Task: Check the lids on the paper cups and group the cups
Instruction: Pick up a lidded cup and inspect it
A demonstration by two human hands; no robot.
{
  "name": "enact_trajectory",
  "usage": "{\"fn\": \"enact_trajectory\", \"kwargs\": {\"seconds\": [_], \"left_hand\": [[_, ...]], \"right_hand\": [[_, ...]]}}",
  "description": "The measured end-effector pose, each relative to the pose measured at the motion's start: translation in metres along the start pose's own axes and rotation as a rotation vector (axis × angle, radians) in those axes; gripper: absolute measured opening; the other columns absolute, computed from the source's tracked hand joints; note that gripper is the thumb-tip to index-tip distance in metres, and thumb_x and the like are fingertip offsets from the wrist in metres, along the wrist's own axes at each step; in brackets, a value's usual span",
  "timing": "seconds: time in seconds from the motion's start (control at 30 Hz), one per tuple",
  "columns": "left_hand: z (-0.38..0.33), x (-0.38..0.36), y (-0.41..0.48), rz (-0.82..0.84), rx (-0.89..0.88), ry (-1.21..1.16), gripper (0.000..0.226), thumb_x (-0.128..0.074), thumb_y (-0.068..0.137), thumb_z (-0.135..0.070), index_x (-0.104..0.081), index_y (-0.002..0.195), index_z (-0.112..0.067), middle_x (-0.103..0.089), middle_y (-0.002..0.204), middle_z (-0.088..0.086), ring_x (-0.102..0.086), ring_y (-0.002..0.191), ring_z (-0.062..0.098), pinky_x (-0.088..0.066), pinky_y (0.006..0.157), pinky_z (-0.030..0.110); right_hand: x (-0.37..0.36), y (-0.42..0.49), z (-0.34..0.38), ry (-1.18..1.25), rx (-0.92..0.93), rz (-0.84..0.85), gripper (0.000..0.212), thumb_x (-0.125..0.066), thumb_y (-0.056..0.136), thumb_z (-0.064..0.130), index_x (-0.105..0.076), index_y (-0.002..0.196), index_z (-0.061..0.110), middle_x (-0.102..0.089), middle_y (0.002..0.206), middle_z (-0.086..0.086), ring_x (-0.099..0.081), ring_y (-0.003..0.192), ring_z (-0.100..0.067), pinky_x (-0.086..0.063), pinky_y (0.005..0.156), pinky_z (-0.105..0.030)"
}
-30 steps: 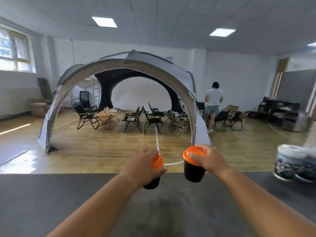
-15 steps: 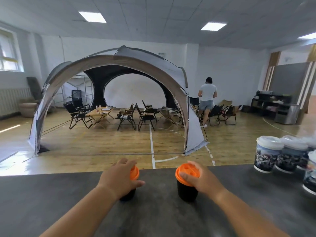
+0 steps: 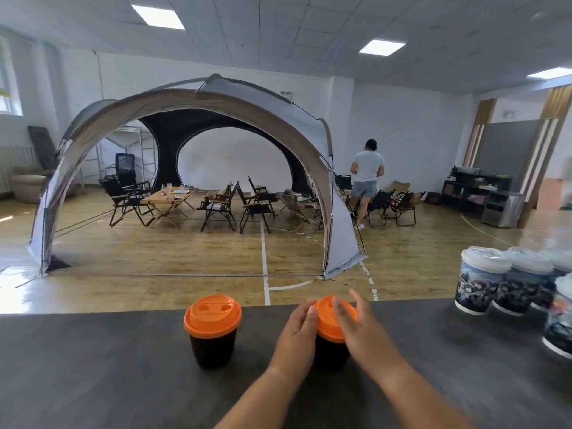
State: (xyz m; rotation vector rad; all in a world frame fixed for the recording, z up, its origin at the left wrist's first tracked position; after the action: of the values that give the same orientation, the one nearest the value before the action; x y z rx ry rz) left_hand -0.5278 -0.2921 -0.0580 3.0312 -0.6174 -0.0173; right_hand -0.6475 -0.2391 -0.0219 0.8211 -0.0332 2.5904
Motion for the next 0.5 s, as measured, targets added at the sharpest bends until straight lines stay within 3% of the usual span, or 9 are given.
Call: {"fn": "enact_trajectory", "kwargs": {"seconds": [0.07,0.17,0.27,0.3,0.4,0.5], "left_hand": [[0.007,-0.002,-0.001,0.027,0.016,-0.032,0.025,-0.043,0.099,-0.043,-0.058,0.119,-0.042,-0.060,0.125,-0.014,-0.053,0.119,0.007,-0.038,0.109,0.033],[0.012,0.002,0.003,0.015,0.035,-0.032,0.033,-0.043,0.098,-0.049,-0.053,0.129,-0.047,-0.055,0.133,-0.017,-0.048,0.126,0.008,-0.035,0.113,0.039],[0.007,0.001,0.005,0.012,-0.025,-0.052,0.031,-0.043,0.100,-0.040,-0.058,0.128,-0.039,-0.059,0.126,-0.021,-0.051,0.121,-0.001,-0.038,0.107,0.026],[0.004,0.000,0.005,0.017,-0.045,-0.060,0.029,-0.043,0.101,-0.038,-0.060,0.124,-0.038,-0.061,0.122,-0.022,-0.052,0.118,-0.004,-0.040,0.102,0.019],[0.001,-0.003,0.004,0.019,-0.075,-0.082,0.025,-0.041,0.100,-0.038,-0.062,0.114,-0.039,-0.065,0.114,-0.023,-0.056,0.108,-0.012,-0.040,0.084,0.004],[0.000,-0.009,0.004,0.051,-0.089,-0.050,0.026,-0.041,0.097,-0.044,-0.054,0.120,-0.040,-0.061,0.118,-0.023,-0.054,0.110,-0.012,-0.039,0.079,0.000]], "right_hand": [[0.004,0.002,-0.001,0.045,-0.033,0.007,0.075,-0.032,0.091,0.066,-0.020,0.153,0.026,-0.040,0.150,-0.001,-0.037,0.140,-0.022,-0.030,0.109,-0.036],[0.021,0.021,-0.006,0.238,-0.055,-0.107,0.059,-0.037,0.097,0.057,-0.045,0.141,0.020,-0.059,0.131,0.002,-0.055,0.122,-0.019,-0.040,0.103,-0.037],[0.019,0.045,-0.028,0.473,-0.240,-0.097,0.030,-0.050,0.099,0.036,-0.064,0.116,0.016,-0.072,0.092,-0.005,-0.066,0.082,-0.019,-0.048,0.072,-0.033],[0.012,0.049,-0.033,0.518,-0.294,-0.060,0.025,-0.055,0.096,0.031,-0.067,0.111,0.015,-0.072,0.086,-0.007,-0.065,0.077,-0.021,-0.048,0.069,-0.034],[-0.003,0.052,-0.042,0.536,-0.369,-0.021,0.020,-0.065,0.090,0.020,-0.075,0.102,0.008,-0.075,0.088,-0.011,-0.069,0.084,-0.025,-0.053,0.083,-0.039],[-0.003,0.048,-0.040,0.539,-0.362,-0.059,0.014,-0.065,0.089,0.016,-0.077,0.089,0.008,-0.076,0.085,-0.011,-0.069,0.081,-0.025,-0.052,0.080,-0.036]]}}
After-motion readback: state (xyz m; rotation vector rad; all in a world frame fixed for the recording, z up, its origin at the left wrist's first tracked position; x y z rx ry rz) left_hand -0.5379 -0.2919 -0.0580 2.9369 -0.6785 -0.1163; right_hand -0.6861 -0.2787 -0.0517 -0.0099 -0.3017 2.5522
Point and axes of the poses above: each hand's wrist, its own y-axis towards the middle knuckle, its own x-axis out of the back of the hand, z = x × y, the point moved 10 cm from there along y, towards the middle knuckle
